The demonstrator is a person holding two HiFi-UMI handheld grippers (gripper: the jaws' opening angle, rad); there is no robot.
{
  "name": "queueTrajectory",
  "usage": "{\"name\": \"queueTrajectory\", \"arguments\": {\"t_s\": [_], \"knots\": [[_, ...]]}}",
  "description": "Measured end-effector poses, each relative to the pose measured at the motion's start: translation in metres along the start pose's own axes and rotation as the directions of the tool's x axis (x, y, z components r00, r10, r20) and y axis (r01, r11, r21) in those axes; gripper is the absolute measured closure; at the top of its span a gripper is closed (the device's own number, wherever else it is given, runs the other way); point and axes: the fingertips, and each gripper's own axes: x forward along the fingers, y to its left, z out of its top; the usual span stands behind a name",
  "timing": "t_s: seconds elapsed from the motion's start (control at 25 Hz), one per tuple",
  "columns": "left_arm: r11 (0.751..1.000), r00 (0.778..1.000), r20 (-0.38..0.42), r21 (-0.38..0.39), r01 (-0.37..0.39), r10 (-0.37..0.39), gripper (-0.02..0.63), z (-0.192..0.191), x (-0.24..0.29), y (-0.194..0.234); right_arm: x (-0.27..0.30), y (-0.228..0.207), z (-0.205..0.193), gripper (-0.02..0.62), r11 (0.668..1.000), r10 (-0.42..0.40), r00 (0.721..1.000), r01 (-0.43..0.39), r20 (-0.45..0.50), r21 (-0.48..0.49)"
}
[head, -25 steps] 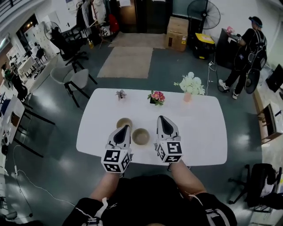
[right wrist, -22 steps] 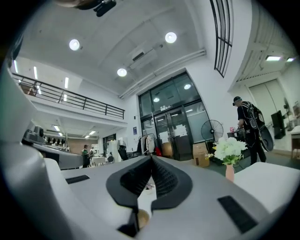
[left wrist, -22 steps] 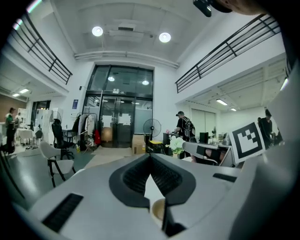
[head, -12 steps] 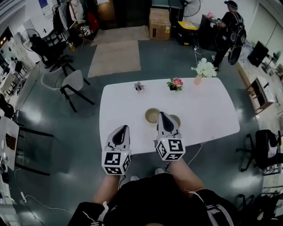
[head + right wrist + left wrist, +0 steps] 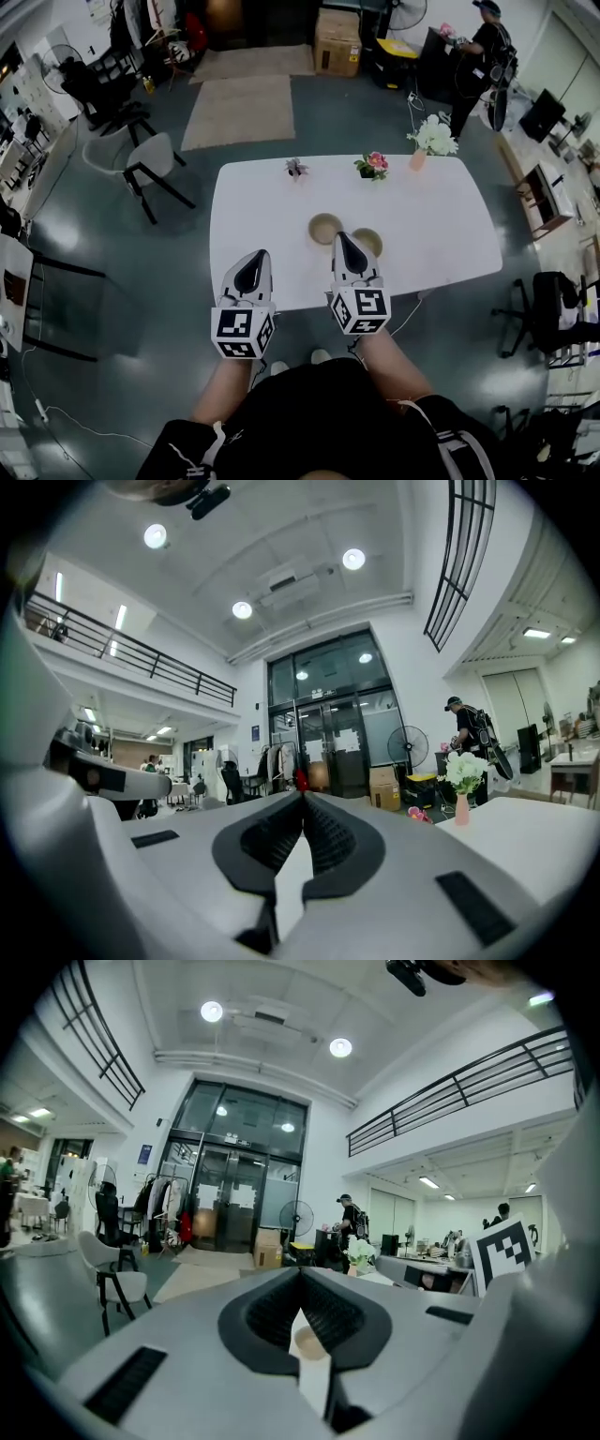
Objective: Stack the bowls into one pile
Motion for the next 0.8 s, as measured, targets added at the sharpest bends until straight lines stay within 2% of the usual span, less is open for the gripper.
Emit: {"name": "queueTrajectory", "arguments": {"t_s": [0.12,0.16,0.2,0.24,0.36,0.48,0.6,0.68,0.8], "knots": [[1.000,1.000,0.016,-0.004,-0.018,0.018,0.592,0.003,0.003,0.002,0.009,0.003,-0.013,0.567,0.995,0.054,0.996,-0.060,-0.074,-0.083],[1.000,1.000,0.018,-0.004,-0.024,0.024,0.592,0.004,0.005,0.004,0.015,0.006,-0.022,0.493,0.988,0.087,0.988,-0.101,-0.124,-0.117],[1.000,0.999,0.019,-0.006,-0.030,0.030,0.592,0.004,0.006,0.005,0.022,0.009,-0.031,0.439,0.979,0.115,0.978,-0.142,-0.176,-0.149],[0.999,0.999,0.017,-0.007,-0.035,0.035,0.592,0.003,0.007,0.006,0.027,0.012,-0.040,0.417,0.968,0.134,0.966,-0.176,-0.223,-0.181],[0.999,0.999,0.009,-0.006,-0.045,0.045,0.592,-0.001,0.009,0.009,0.043,0.013,-0.073,0.410,0.916,0.140,0.925,-0.256,-0.353,-0.309],[0.998,0.998,0.004,-0.003,-0.059,0.059,0.592,-0.002,0.013,0.013,0.057,0.010,-0.112,0.400,0.834,0.127,0.863,-0.360,-0.489,-0.418],[0.997,0.997,-0.003,-0.002,-0.078,0.078,0.592,-0.005,0.017,0.018,0.068,0.002,-0.156,0.385,0.752,0.103,0.775,-0.471,-0.624,-0.461],[0.996,0.996,-0.006,-0.001,-0.089,0.089,0.592,-0.007,0.020,0.022,0.075,-0.007,-0.185,0.382,0.701,0.059,0.718,-0.524,-0.693,-0.483],[0.994,0.994,-0.009,-0.001,-0.110,0.110,0.592,-0.009,0.020,0.028,0.085,-0.023,-0.223,0.382,0.625,-0.031,0.656,-0.576,-0.754,-0.527]]}}
